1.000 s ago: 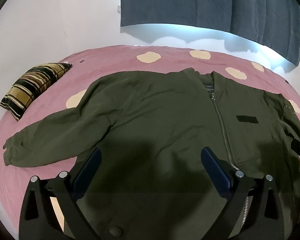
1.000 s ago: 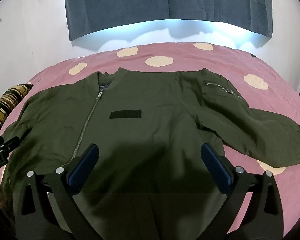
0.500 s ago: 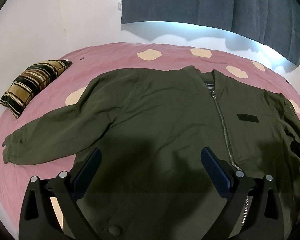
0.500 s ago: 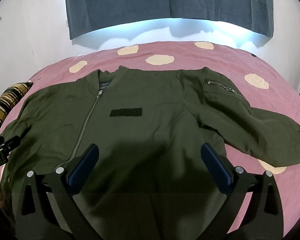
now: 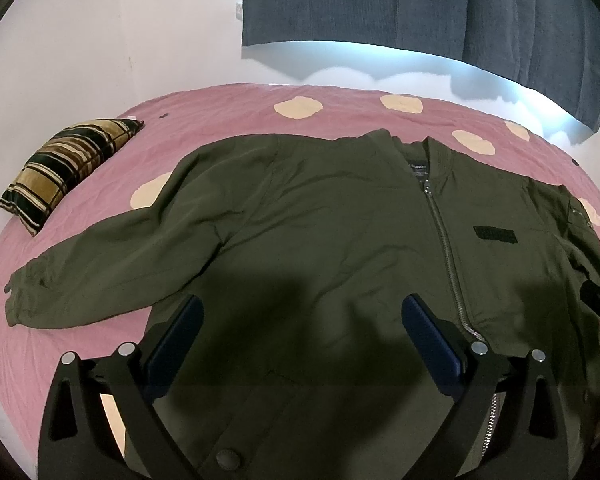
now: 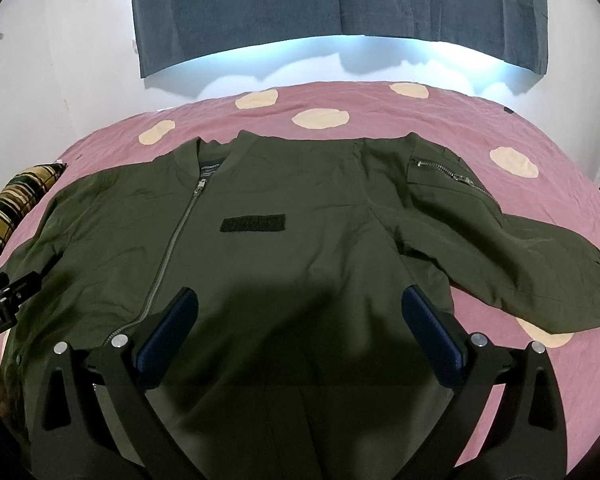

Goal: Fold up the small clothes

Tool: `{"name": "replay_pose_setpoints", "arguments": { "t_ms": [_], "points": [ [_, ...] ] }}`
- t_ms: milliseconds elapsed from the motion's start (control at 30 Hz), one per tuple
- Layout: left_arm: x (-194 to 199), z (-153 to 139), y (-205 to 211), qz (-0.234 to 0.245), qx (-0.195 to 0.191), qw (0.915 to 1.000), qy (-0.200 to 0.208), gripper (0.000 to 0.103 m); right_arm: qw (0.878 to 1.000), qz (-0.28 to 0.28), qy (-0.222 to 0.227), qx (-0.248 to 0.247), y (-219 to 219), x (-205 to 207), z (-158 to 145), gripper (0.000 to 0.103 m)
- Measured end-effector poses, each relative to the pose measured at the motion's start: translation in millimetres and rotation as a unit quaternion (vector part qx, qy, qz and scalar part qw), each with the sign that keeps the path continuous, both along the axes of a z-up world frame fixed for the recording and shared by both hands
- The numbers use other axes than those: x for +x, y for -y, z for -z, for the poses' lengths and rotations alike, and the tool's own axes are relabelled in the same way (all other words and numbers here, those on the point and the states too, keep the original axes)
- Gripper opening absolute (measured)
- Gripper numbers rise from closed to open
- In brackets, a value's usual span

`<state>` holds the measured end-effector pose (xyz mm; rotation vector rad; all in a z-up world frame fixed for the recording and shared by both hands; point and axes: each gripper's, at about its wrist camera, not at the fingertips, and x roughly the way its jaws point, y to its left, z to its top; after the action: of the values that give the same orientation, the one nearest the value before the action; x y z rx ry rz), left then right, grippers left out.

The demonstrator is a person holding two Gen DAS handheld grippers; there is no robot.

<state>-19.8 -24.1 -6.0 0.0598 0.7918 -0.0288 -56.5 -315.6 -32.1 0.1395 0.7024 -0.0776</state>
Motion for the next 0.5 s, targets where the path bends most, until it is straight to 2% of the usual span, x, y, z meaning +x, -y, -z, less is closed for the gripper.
{"name": "replay_pose_setpoints", "arguments": {
  "t_ms": [500],
  "points": [
    [1.7, 1.3, -0.5, -0.001, -0.003, 1.0000, -0.006, 0.099, 1.000, 0.000, -0.001, 0.001, -1.3, 0.5, 0.5, 0.101]
  ]
}}
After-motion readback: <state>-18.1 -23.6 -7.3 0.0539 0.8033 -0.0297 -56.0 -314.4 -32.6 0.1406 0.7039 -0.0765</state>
